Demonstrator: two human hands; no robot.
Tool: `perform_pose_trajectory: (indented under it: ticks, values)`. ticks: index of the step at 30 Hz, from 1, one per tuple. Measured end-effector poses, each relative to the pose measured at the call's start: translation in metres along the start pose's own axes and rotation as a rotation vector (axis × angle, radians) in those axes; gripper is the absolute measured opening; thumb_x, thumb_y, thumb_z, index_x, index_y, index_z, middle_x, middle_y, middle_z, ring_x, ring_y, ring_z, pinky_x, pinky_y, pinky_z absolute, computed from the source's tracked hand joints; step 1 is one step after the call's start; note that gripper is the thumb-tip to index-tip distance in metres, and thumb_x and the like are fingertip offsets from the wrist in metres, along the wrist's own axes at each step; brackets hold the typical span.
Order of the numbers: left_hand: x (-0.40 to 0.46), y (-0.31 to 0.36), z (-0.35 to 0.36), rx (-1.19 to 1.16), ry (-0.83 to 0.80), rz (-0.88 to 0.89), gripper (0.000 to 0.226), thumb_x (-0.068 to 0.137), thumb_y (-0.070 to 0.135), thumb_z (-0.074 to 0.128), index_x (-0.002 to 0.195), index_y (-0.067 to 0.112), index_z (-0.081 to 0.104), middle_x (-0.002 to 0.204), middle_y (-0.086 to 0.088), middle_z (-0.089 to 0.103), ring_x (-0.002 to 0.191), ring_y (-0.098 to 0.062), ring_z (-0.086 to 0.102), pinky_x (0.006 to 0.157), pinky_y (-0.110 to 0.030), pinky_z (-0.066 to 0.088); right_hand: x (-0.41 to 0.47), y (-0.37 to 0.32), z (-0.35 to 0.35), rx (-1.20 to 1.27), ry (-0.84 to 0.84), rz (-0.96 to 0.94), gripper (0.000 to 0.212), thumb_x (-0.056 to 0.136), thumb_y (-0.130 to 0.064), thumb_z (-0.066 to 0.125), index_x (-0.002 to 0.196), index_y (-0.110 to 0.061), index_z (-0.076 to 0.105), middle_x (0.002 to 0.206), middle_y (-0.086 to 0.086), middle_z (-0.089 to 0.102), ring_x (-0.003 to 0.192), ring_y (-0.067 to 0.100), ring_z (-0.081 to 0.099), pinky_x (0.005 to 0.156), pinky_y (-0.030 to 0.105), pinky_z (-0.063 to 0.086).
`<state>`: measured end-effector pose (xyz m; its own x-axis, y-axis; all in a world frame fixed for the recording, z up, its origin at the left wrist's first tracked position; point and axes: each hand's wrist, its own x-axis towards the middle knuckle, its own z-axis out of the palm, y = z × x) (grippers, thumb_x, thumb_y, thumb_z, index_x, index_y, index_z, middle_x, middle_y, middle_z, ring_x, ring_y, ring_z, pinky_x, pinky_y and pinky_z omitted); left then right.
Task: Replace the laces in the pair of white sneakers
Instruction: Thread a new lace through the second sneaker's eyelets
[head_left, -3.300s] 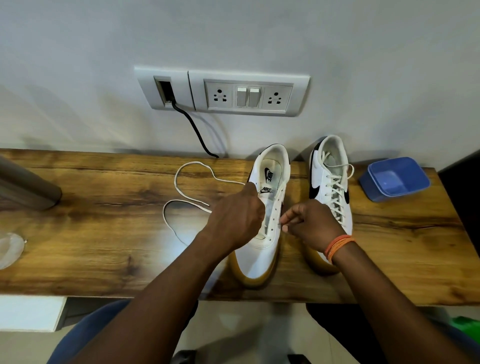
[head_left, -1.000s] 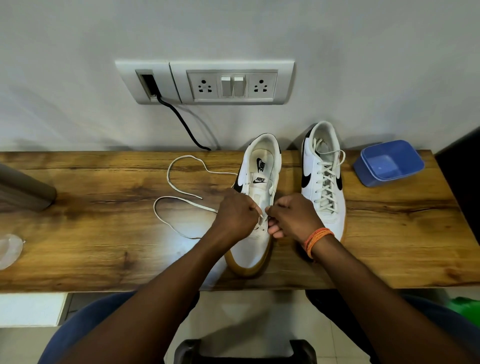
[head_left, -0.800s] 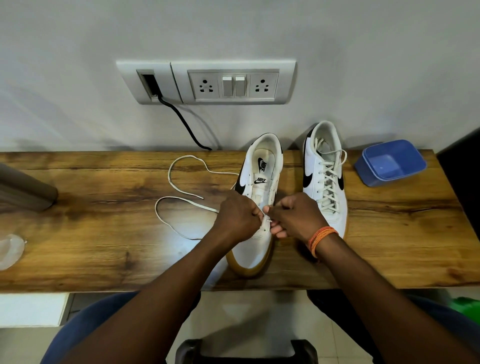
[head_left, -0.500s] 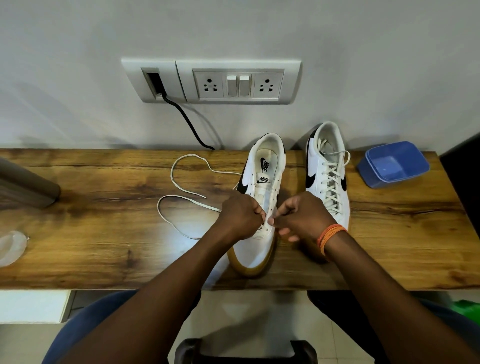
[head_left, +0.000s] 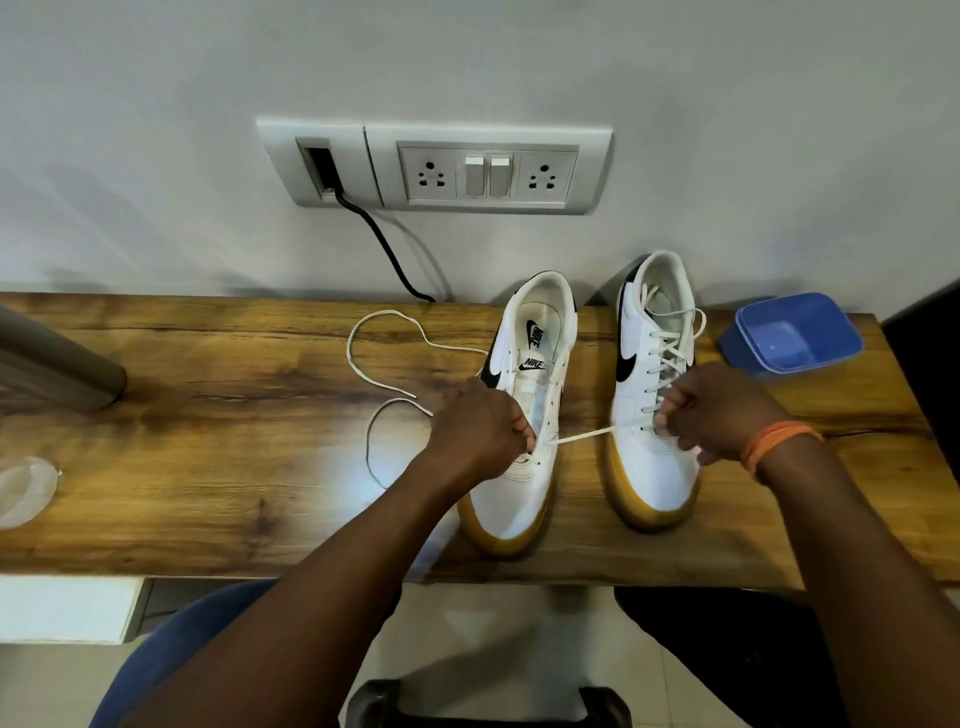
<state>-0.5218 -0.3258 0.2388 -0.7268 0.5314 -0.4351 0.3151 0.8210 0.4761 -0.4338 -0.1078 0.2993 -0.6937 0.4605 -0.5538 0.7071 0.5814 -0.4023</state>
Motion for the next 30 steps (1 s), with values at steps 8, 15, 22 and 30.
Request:
perform_pose_trajectory:
  ticks: [8,15,22,30]
  values:
    - [0.003,0.002,0.001,-0.080,0.004,-0.014,0.022,0.081,0.027,0.075,0.063,0.036,0.068,0.104,0.001,0.070,0.112,-0.022,0.054,0.097,-0.044,0.045,-0.001,-0.011,0.008,-0.089,0.088,-0.136,0.012,0.081,-0.017,0.078,0.077,-0.015,0.066,0.086,0.006,0.068,0.081,0.024,0.063,0.076,0.043,0.057]
    - [0.003,0.002,0.001,-0.120,0.003,-0.010,0.014,0.080,0.022,0.075,0.070,0.033,0.074,0.100,0.002,0.073,0.114,-0.022,0.055,0.097,-0.042,0.046,-0.011,-0.038,0.068,-0.100,-0.029,-0.339,0.007,0.084,-0.025,0.072,0.081,-0.021,0.068,0.084,-0.002,0.067,0.083,0.019,0.064,0.076,0.035,0.054]
    - [0.003,-0.002,0.002,-0.080,-0.005,0.011,0.034,0.076,0.032,0.073,0.049,0.048,0.061,0.098,0.001,0.071,0.108,-0.023,0.058,0.093,-0.045,0.048,-0.006,-0.036,0.061,-0.225,-0.019,-0.286,0.017,0.088,-0.022,0.069,0.072,-0.022,0.064,0.084,0.000,0.069,0.082,0.018,0.064,0.080,0.036,0.054]
    - [0.001,0.002,-0.001,-0.052,0.007,-0.029,0.028,0.083,0.030,0.073,0.060,0.038,0.061,0.112,-0.001,0.063,0.115,-0.026,0.048,0.091,-0.044,0.049,0.006,0.004,-0.010,-0.221,0.107,-0.013,0.018,0.086,-0.020,0.074,0.078,-0.008,0.064,0.081,0.011,0.066,0.072,0.030,0.062,0.077,0.041,0.055]
